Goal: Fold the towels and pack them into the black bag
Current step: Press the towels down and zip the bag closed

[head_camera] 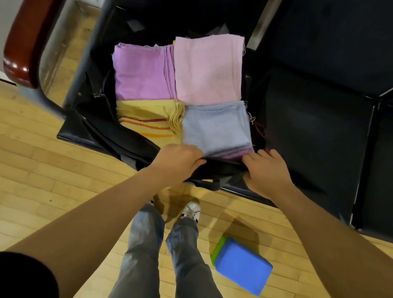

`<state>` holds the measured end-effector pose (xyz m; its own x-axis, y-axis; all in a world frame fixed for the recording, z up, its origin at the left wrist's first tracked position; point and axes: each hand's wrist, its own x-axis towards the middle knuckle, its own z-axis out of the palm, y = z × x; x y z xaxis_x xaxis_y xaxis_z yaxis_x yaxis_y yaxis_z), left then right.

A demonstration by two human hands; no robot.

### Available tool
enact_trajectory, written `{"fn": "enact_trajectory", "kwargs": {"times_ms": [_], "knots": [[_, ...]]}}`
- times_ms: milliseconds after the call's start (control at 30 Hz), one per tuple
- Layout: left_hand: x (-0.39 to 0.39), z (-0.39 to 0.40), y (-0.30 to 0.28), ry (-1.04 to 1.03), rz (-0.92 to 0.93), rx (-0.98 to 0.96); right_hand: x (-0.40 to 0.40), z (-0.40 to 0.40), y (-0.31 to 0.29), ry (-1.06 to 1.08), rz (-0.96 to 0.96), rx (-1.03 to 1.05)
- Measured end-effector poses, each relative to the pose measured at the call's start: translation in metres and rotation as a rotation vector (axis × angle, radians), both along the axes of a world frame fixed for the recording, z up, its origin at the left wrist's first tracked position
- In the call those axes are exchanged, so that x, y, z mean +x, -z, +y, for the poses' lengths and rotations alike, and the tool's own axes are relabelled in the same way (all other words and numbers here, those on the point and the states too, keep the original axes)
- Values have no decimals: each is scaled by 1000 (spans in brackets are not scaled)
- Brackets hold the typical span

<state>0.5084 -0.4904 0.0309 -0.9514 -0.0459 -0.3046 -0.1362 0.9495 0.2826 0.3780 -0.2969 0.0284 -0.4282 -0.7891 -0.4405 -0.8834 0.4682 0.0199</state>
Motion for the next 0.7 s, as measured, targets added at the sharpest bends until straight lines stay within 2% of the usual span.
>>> {"fn": "enact_trajectory", "kwargs": {"times_ms": [167, 300, 367, 467, 533, 633, 700], "knots": [[-22, -16, 4, 24, 229, -191, -20, -7, -17, -7, 67, -53], [-30, -31, -2, 9, 246, -219, -34, -14, -27, -34, 98, -235], [-32, -40, -6, 9, 230, -230, -44, -19, -30, -62, 63, -236], [-30, -44, 0, 125, 227, -215, -60, -14, -23, -84, -40, -117], [-30, -37, 6, 164, 203, -160, -68, -4, -11, -91, -38, -47], [-36, -24, 11, 45, 103, -160, -68, 2, 1, -10, -19, -100], [-40, -14, 13, -62, -67, -159, -64, -3, 2, 48, -53, -202]]}}
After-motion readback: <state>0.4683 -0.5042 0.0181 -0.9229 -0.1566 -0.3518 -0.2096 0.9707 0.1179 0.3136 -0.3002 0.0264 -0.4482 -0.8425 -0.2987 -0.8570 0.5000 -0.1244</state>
